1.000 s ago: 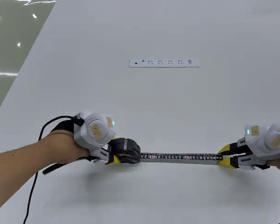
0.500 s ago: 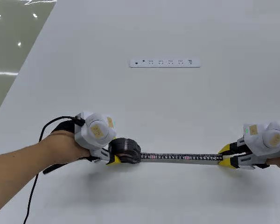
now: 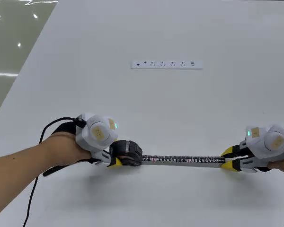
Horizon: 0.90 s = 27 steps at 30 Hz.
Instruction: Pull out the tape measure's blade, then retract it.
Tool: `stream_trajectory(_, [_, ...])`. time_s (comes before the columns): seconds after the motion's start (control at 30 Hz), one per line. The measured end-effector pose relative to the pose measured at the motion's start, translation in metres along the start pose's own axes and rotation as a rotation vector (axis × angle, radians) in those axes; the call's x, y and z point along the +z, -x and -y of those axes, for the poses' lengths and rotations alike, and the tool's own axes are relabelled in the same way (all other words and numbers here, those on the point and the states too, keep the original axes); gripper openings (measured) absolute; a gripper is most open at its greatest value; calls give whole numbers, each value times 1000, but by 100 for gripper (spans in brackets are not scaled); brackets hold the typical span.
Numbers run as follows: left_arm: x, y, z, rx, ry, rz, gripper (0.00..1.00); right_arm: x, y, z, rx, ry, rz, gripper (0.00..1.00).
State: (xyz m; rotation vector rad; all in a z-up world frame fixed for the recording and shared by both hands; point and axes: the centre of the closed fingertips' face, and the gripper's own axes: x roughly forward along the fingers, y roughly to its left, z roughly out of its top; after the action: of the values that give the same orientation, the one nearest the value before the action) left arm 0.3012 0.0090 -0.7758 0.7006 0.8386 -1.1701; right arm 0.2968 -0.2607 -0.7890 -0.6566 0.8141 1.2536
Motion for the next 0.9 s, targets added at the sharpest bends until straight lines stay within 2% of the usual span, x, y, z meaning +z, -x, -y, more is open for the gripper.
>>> stream_trajectory(0.47, [0, -1, -2, 14, 5, 7, 34, 3, 1, -1, -9, -17, 8, 19])
stream_trajectory(0.73, [3, -1, -1, 10, 9, 17, 36, 3, 2, -1, -12, -25, 10, 19])
stream_trajectory(0.9, [5, 0, -4, 29, 4, 27, 38, 4, 4, 1, -27, -34, 19, 21])
